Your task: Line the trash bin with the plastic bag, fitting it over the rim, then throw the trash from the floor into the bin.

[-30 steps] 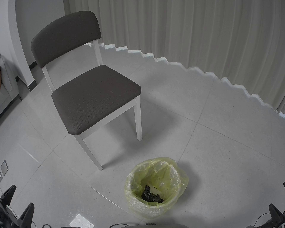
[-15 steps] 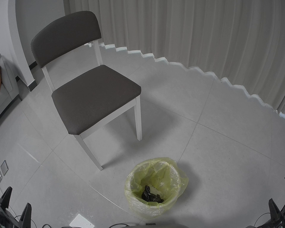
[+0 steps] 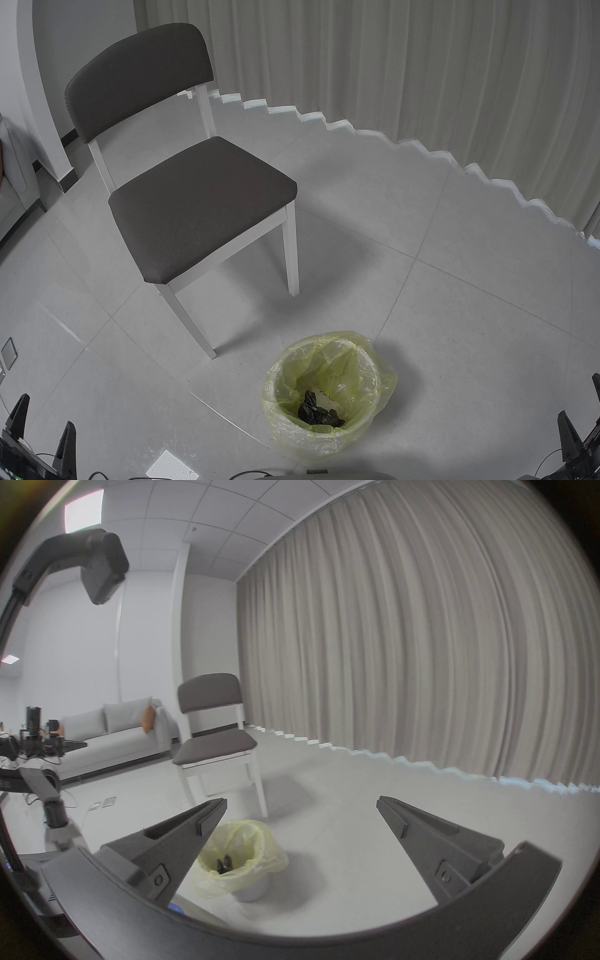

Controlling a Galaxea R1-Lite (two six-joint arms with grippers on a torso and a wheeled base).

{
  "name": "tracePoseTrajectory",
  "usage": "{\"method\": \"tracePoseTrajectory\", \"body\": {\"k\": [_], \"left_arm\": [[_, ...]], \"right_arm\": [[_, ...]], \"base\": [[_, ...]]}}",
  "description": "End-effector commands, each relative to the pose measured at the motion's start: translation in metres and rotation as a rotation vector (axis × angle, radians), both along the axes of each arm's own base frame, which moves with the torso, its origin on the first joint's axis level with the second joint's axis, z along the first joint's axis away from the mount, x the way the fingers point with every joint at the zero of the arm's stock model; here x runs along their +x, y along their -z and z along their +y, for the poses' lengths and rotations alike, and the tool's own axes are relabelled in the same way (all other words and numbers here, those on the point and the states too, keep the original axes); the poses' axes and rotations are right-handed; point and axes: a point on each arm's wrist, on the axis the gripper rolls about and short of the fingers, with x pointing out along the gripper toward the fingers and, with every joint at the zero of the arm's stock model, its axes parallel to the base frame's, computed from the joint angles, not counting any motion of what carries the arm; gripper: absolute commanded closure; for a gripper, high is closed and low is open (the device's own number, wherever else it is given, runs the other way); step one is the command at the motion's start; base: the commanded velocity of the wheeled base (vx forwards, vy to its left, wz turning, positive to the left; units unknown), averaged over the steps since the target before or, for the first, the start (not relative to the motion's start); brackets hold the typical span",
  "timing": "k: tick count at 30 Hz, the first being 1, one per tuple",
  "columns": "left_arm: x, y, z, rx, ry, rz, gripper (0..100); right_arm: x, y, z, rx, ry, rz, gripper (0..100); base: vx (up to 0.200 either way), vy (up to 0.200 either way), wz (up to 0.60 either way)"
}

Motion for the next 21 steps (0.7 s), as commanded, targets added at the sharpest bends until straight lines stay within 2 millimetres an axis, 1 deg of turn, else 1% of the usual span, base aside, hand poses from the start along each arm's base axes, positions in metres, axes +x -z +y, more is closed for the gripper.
{"method": "tracePoseTrajectory", "body": {"k": [1, 5, 13, 17, 21], "left_arm": [[0.0010, 0.0096, 0.0015, 0.044, -0.073, 0.042, 0], [0.0011, 0.0113, 0.0017, 0.026, -0.085, 0.059, 0], [0.0011, 0.0113, 0.0018, 0.024, -0.088, 0.060, 0], [0.0011, 0.0113, 0.0018, 0.029, -0.085, 0.059, 0], [0.0011, 0.0113, 0.0018, 0.030, -0.083, 0.059, 0]], "right_arm": [[0.0017, 0.0053, -0.0021, -0.009, 0.095, 0.014, 0], [0.0018, 0.0053, -0.0027, -0.002, 0.125, 0.015, 0], [0.0018, 0.0053, -0.0027, -0.018, 0.126, 0.012, 0], [0.0017, 0.0051, -0.0027, -0.052, 0.129, 0.005, 0], [0.0018, 0.0054, -0.0029, -0.041, 0.133, 0.010, 0]], "base": [[0.000, 0.000, 0.00], [0.000, 0.000, 0.00], [0.000, 0.000, 0.00], [0.000, 0.000, 0.00], [0.000, 0.000, 0.00]]}}
